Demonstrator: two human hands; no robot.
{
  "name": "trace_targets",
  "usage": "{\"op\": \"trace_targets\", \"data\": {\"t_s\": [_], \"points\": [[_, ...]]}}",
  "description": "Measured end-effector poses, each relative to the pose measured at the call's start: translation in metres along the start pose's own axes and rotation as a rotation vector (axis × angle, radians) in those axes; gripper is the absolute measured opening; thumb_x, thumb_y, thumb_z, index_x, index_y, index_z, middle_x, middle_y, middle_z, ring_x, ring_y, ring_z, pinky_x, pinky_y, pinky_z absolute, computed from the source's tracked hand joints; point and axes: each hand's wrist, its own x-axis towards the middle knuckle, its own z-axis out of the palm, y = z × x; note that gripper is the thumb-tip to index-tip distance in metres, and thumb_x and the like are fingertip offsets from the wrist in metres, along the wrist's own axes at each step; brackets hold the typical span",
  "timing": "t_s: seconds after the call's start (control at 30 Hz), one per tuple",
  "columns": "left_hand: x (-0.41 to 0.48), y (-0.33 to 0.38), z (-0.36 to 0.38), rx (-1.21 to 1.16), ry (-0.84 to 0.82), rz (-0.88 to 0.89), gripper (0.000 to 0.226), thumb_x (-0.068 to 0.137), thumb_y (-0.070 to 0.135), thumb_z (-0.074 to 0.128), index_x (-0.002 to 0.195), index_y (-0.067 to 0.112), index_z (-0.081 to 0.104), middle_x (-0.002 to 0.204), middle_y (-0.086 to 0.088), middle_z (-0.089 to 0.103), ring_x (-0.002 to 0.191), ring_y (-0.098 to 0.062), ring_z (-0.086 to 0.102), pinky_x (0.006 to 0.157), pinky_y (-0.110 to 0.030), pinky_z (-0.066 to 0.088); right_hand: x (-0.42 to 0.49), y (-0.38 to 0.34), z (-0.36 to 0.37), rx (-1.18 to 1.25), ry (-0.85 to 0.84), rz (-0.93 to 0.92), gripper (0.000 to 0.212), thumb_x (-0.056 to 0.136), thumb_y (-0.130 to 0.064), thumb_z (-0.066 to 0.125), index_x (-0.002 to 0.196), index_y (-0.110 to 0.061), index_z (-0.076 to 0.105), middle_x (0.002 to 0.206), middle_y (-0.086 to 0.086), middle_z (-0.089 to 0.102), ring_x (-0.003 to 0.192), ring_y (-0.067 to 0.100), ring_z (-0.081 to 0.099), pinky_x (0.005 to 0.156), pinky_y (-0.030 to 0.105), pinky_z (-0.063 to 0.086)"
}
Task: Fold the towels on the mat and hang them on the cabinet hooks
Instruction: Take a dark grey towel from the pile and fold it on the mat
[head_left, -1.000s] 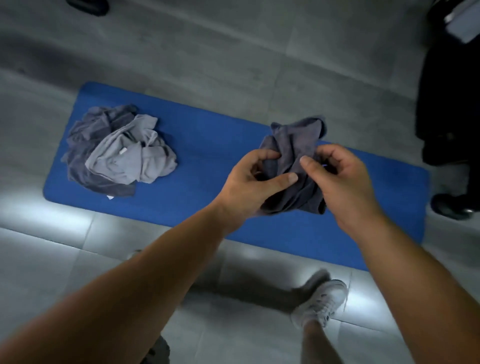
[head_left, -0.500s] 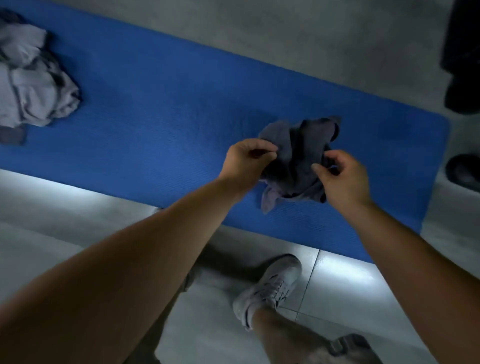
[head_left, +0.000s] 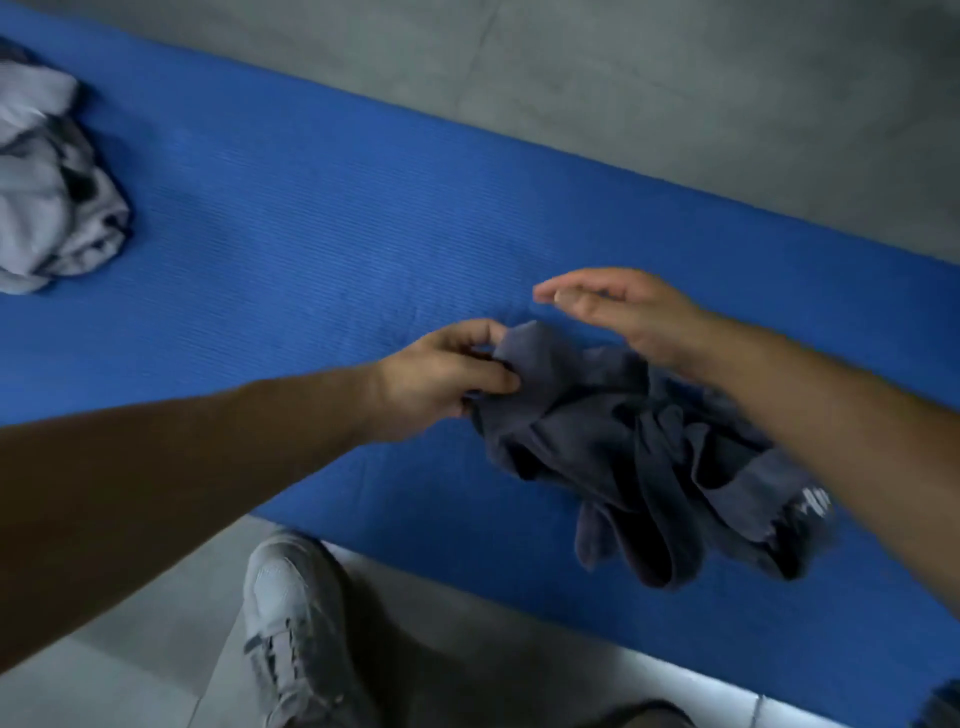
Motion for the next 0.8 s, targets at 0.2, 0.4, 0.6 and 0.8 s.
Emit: {"op": "trace_targets", "data": {"t_s": [0.2,0.4,0.6,0.8], "points": [[-0.04,0.006,-0.037,-0.038,0.103,0.13,0.027,0.084,0.007,0.072,0.108,0.006,0.061,0.1,-0.013,0.07,0.088,-0.02,0.07,0.076,-0.028,0.059,0.043,-0.023,0.023,-0.08,-0.443,0.119,0.037,0.088,-0.051,0.064,0.064,-0.024,0.069,0.065,-0.007,0.059,0.061,0.008,0.051,0.057,0.023,0.04],[-0.079,-0.011,-0.075,-0.154,0.394,0.279,0.009,0.088,0.01,0.067,0.096,0.012,0.061,0.085,-0.007,0.072,0.076,-0.016,0.071,0.068,-0.027,0.06,0.044,-0.033,0.012,-0.544,-0.571,0.313,0.036,0.083,-0.051,0.068,0.062,-0.022,0.062,0.062,-0.006,0.053,0.061,0.009,0.047,0.056,0.02,0.034],[-0.075,-0.067,-0.106,-0.252,0.817,0.213,0.008,0.1,0.01,0.06,0.107,0.007,0.059,0.101,-0.01,0.071,0.093,-0.022,0.07,0.074,-0.034,0.063,0.058,-0.019,0.038,-0.388,-0.036,0.074,0.026,0.084,-0.036,0.077,0.073,-0.014,0.068,0.066,-0.006,0.064,0.063,0.002,0.055,0.062,0.019,0.045],[-0.081,-0.121,-0.133,-0.332,0.9,0.058,0.005,0.099,0.009,0.062,0.098,0.011,0.057,0.102,-0.011,0.07,0.098,-0.027,0.07,0.083,-0.038,0.061,0.091,0.033,0.073,-0.112,0.146,0.368,0.021,0.087,-0.039,0.075,0.089,-0.019,0.071,0.087,-0.004,0.069,0.088,0.016,0.062,0.079,0.034,0.05]]}}
